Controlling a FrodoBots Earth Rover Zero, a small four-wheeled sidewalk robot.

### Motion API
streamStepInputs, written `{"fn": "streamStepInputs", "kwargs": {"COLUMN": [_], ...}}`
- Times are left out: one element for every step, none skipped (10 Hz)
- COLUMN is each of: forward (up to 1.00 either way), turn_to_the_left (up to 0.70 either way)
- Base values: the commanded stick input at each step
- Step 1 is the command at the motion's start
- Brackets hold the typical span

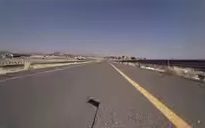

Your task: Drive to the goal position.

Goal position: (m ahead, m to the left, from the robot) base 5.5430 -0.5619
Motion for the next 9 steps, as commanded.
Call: {"fn": "streamStepInputs", "kwargs": {"forward": [0.7, 0.7, 0.7, 0.7, 0.7, 0.7, 0.7, 0.7, 0.7], "turn_to_the_left": [0.0, 0.0, 0.0, 0.0, 0.0, 0.0, 0.0, 0.0, 0.0]}}
